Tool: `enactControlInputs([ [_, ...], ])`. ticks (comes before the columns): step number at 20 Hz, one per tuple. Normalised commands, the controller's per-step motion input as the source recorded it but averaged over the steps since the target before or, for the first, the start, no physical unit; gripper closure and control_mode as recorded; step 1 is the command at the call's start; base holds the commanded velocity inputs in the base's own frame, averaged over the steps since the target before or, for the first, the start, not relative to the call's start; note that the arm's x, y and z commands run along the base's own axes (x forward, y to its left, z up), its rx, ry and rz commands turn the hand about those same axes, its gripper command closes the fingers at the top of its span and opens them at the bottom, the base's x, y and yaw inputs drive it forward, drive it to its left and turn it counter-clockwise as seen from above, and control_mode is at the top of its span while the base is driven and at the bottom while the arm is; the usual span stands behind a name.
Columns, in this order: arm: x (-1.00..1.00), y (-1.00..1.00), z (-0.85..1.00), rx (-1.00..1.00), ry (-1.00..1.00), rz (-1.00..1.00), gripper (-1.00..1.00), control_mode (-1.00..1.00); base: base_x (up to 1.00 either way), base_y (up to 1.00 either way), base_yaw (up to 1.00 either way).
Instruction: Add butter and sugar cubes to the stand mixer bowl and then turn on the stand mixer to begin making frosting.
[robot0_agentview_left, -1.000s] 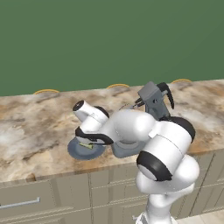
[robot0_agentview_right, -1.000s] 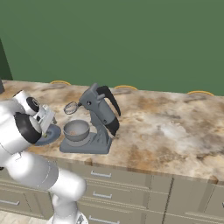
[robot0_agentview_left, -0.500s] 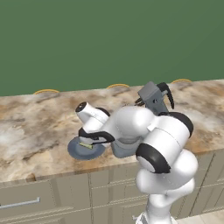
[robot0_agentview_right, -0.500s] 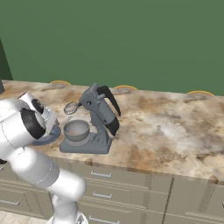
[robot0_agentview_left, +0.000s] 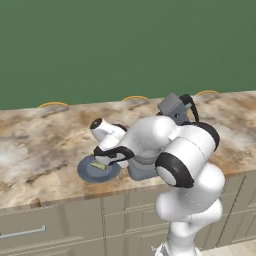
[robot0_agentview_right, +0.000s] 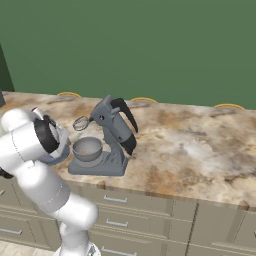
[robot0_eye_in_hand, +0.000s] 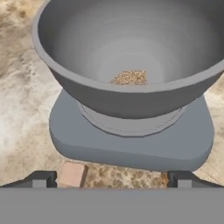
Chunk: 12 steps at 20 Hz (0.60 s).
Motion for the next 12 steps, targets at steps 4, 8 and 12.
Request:
enactControlInputs([
  [4,0.1,0.0,-0.24,0.0,0.0,-0.04,-1.0,-1.0,0.0,0.0,0.0],
  [8,0.15,0.0,-0.21,0.0,0.0,-0.04,-1.0,-1.0,0.0,0.0,0.0],
  [12,0.16,0.03,-0.2,0.0,0.0,-0.04,-1.0,-1.0,0.0,0.0,0.0],
])
